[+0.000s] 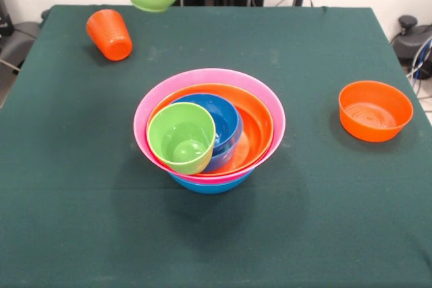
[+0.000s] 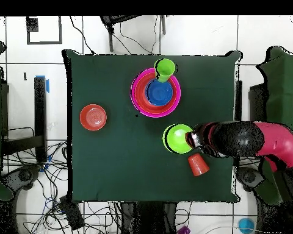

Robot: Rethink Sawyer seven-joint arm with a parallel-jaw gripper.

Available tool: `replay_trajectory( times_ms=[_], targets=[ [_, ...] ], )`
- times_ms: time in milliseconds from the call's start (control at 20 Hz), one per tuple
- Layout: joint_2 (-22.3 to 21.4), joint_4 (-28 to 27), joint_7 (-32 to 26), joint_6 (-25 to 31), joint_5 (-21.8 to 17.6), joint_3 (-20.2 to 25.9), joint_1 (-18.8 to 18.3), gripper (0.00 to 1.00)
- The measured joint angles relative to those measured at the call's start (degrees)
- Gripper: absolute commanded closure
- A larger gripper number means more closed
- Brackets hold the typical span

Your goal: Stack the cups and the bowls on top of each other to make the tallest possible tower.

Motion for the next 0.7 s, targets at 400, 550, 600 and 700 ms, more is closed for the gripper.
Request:
replay_trajectory(
  times_ms=[400, 550, 600, 700],
  targets=[
    [-4.9, 0.1, 0.0, 0.0, 2.5, -0.1, 1.9, 1.0],
    [-5.7, 0.3, 0.0, -0.2, 3.4, -0.1, 2.5, 1.0],
    [-5.8, 0.4, 0.0, -0.3, 3.6, -0.1, 2.7, 1.0],
    [-6.0, 0.5, 0.0, -0.8, 4.1, -0.1, 2.9, 1.0]
  ],
)
